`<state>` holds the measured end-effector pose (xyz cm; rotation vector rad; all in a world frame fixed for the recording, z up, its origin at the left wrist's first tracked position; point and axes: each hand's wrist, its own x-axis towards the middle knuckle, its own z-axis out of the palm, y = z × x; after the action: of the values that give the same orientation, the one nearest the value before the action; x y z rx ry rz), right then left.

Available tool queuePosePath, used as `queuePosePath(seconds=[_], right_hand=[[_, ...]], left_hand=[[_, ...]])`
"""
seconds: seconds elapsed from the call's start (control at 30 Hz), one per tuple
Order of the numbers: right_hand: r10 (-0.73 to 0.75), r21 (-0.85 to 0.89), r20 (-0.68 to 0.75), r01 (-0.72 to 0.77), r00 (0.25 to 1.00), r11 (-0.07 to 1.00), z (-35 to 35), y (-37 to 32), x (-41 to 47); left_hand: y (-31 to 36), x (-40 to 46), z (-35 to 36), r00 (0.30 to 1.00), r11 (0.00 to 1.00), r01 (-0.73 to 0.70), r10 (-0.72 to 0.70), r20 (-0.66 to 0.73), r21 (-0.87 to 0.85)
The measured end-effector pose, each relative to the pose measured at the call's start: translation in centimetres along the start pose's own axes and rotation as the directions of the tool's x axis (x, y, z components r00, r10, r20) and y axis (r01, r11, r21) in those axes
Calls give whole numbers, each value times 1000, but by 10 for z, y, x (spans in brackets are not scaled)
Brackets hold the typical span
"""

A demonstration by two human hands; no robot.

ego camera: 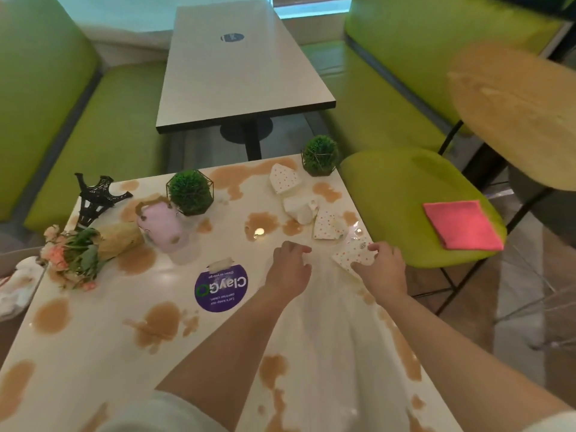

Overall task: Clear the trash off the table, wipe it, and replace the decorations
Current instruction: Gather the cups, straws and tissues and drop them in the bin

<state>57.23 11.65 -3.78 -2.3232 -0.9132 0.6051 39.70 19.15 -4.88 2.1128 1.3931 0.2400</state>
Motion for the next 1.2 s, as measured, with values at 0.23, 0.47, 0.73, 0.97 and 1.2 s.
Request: queuePosePath(seconds=[0.23,0.47,0.73,0.97,1.2], right_hand=[[52,93,59,-57,997,994,3,15,22],[42,134,75,-52,996,990,12,13,29],[25,236,132,-56,991,970,19,-17,17],[-76,401,198,-10,977,916,41,-85,-26],[-130,463,283,-17,950,886,95,-153,-91]], left_hand=[[-6,24,15,994,957,-90,68,87,277],[-15,27,31,998,985,60,-58,-21,160],[-23,16,16,961,963,223,-243,-129,-152],[-51,-30,-44,974,964,221,-227,21,144],[-135,-62,-101,810,797,290,-499,-308,-530]])
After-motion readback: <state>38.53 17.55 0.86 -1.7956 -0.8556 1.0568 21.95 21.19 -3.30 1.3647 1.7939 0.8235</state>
